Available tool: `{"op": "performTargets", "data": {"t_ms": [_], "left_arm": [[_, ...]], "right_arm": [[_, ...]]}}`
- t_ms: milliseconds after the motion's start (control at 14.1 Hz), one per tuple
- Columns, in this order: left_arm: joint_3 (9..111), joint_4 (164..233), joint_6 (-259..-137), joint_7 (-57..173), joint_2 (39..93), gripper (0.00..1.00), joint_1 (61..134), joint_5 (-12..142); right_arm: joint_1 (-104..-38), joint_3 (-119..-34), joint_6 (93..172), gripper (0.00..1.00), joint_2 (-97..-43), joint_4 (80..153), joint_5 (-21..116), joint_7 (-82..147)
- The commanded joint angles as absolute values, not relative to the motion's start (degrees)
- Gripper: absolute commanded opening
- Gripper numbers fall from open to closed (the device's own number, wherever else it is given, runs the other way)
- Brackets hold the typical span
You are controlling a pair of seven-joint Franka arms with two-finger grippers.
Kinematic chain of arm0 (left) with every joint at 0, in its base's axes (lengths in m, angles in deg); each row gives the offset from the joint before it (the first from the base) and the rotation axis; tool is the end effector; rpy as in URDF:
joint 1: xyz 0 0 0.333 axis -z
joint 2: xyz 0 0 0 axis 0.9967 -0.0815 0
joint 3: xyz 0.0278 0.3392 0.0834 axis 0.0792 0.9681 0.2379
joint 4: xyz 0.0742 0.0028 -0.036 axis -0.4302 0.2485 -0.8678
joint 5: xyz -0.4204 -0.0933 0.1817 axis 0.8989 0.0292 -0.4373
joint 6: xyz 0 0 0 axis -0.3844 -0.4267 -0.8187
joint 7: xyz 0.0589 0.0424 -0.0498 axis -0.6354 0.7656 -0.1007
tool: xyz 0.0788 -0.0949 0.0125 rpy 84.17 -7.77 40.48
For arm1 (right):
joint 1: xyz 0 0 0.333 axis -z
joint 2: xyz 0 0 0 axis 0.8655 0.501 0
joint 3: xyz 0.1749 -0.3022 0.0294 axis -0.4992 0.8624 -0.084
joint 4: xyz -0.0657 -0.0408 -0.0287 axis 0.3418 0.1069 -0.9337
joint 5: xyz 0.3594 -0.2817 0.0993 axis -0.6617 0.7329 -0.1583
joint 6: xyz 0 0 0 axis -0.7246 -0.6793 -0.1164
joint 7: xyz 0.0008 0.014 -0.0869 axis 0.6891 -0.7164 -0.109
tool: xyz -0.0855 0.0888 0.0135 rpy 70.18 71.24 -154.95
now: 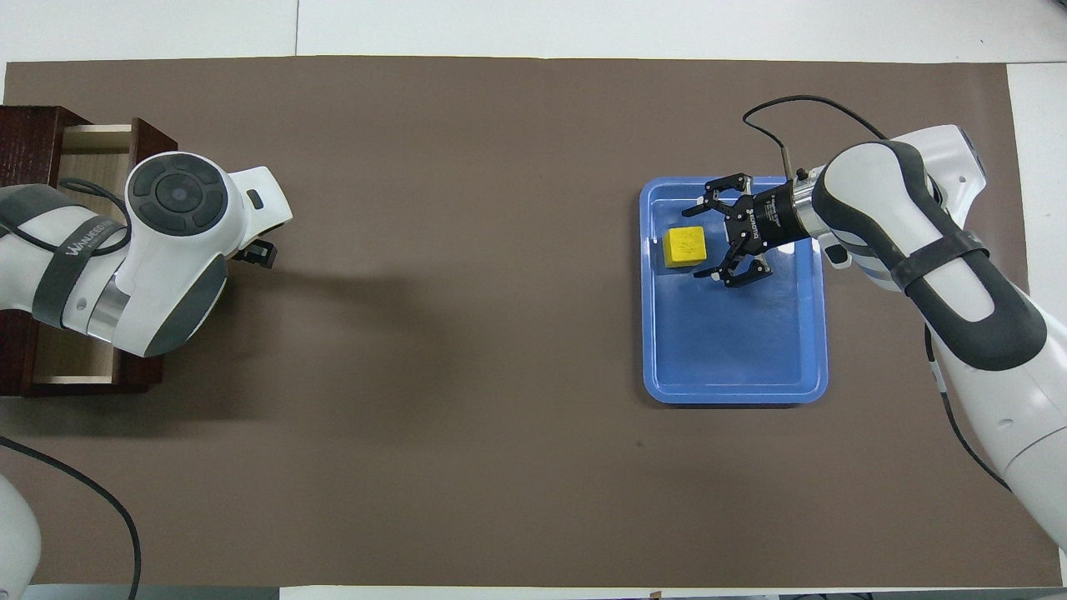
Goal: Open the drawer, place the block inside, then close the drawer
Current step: 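Grasp the yellow block with the right gripper while the left gripper rises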
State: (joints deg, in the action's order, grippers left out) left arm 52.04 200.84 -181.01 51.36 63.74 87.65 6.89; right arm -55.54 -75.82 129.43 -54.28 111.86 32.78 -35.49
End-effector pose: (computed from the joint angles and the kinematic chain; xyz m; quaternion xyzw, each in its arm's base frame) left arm 0.6630 -0.1229 0.3534 -0.9575 0.1884 -0.0284 0.2166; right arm 0.7195 0.0727 0.2370 -0.6904 0.6186 0.2932 0.2339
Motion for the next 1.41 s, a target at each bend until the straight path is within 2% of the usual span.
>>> {"op": "performTargets", "data": {"t_ms": [0,212,283,354,424,495,566,848,1202,1343], "left_arm": [[52.24,201.53,-179.48,51.93,64.37,1.0,89.89,7.49],[52.24,201.44,-178.6,51.93,64.46,1.0,90.77,7.58],[52.24,201.44,-178.6,51.85,64.46,1.0,90.86,7.58],[52.16,201.44,-178.6,51.76,64.55,1.0,90.86,7.58],[52.15,201.44,-178.6,51.67,64.55,1.0,91.21,7.58],[52.15,201.44,-178.6,51.67,64.63,1.0,91.65,8.1],[52.15,201.36,-178.51,51.76,64.63,1.0,91.74,8.2],[52.15,201.44,-178.34,51.67,64.72,1.0,92.44,8.28],[52.15,201.36,-178.16,51.32,64.72,1.0,92.44,8.28],[52.15,199.61,-176.07,50.27,65.07,1.0,92.18,8.37]], "right_arm": [[-55.37,-75.97,130.87,1.0,-54.42,112.69,31.82,-33.65],[-55.37,-75.97,130.87,0.92,-54.51,112.86,31.91,-33.92],[-55.37,-75.97,130.87,0.86,-54.51,113.04,31.91,-34.09],[-55.37,-75.97,130.87,0.74,-54.51,113.13,31.99,-34.27],[-55.37,-75.97,130.96,0.56,-54.51,113.13,31.91,-34.97],[-55.37,-75.97,131.31,0.22,-54.6,113.13,31.99,-35.32],[-55.45,-75.97,131.31,0.0,-54.6,112.95,32.17,-35.41],[-55.37,-75.97,129.74,0.0,-54.6,109.71,33.22,-39.0],[-55.45,-76.14,117.63,0.0,-55.38,98.21,40.85,-44.64],[-56.5,-76.58,115.76,0.0,-58.27,97.48,42.98,-45.78]]}}
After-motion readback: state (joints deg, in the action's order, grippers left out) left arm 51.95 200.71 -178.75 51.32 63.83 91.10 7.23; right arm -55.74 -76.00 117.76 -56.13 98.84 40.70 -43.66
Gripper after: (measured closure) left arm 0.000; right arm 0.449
